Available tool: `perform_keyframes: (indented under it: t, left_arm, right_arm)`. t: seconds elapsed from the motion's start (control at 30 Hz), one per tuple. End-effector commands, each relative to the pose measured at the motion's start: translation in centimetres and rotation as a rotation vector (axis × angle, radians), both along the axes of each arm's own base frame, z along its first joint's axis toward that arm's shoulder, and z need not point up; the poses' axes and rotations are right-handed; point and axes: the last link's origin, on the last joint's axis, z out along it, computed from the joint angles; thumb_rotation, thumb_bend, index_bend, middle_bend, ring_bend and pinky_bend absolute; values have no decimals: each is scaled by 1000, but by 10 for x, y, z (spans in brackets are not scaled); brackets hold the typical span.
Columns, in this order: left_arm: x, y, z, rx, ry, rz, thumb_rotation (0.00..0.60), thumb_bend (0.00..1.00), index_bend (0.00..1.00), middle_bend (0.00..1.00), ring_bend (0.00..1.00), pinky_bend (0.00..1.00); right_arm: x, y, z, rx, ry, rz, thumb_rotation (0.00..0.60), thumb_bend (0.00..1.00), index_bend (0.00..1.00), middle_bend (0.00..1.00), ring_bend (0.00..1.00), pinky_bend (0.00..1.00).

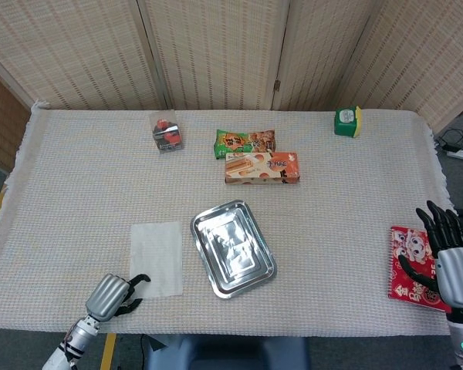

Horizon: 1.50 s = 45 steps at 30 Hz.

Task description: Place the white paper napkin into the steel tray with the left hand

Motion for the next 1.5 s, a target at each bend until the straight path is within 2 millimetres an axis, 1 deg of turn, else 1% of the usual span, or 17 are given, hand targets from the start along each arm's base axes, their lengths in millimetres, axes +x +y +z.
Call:
perform_keyframes:
  t: [0.03, 0.13, 0.23, 0.37, 0.57, 0.7, 0.73, 0.93, 1.07, 1.2, 1.37, 1.4, 1.5]
  left_arm:
    - [1, 1, -1, 4, -6, 2, 600, 397, 343, 1000, 1000, 1000]
    - [3, 4, 1, 46, -13, -6, 600, 405, 352, 1000, 1000, 1000]
    - [8, 4, 2, 106, -31, -50, 600, 415, 405, 1000, 1000, 1000]
    - [5, 4, -1, 116, -42, -61, 600, 416, 481, 1000, 1000, 1000]
    - [2, 5, -6, 121, -56, -62, 600, 415, 557, 1000, 1000, 1000]
    - [3, 6, -7, 168, -87, -68, 600, 418, 579, 1000, 1000, 1000]
    - [3, 7, -7, 180, -93, -73, 600, 426, 579, 1000, 1000, 1000]
    - [6, 10, -8, 193, -114, -94, 600, 547, 619, 1000, 1000, 1000]
    - [6, 12, -7, 204, -123, -102, 600, 587, 657, 1000, 1000, 1000]
    - [7, 16, -1, 236, -119, -119, 600, 588, 655, 1000, 1000, 1000]
    - [10, 29, 16, 327, -93, -163, 600, 591, 641, 1000, 1000, 1000]
    - [11, 31, 19, 342, -82, -173, 600, 592, 638, 1000, 1000, 1000]
    - [24, 40, 27, 393, -65, -222, 600, 592, 629, 1000, 1000, 1000]
  right_arm:
    - [0, 0, -1, -8, 7, 3, 600, 328, 0, 0, 0, 0]
    - [-1, -1, -2, -1, 6, -3, 600, 329, 0, 0, 0, 0]
    - [0, -1, -3, 2, 6, 3, 600, 329, 0, 0, 0, 0]
    - [0, -1, -2, -6, -1, 2, 600, 328, 0, 0, 0, 0]
    - [2, 1, -2, 0, 0, 11, 600, 328, 0, 0, 0, 0]
    - [2, 1, -3, 4, 0, 8, 600, 328, 0, 0, 0, 0]
    - [2, 1, -3, 5, 1, 8, 600, 328, 0, 0, 0, 0]
    - [1, -1, -4, 9, 2, 3, 600, 328, 0, 0, 0, 0]
    - [1, -2, -4, 11, 3, 1, 600, 328, 0, 0, 0, 0]
    - [1, -1, -4, 10, 1, 2, 600, 328, 0, 0, 0, 0]
    - [1, -1, -2, 9, -4, 3, 600, 328, 0, 0, 0, 0]
    - [1, -1, -3, 10, -4, 2, 600, 328, 0, 0, 0, 0]
    - [0, -2, -3, 16, -5, -4, 600, 328, 0, 0, 0, 0]
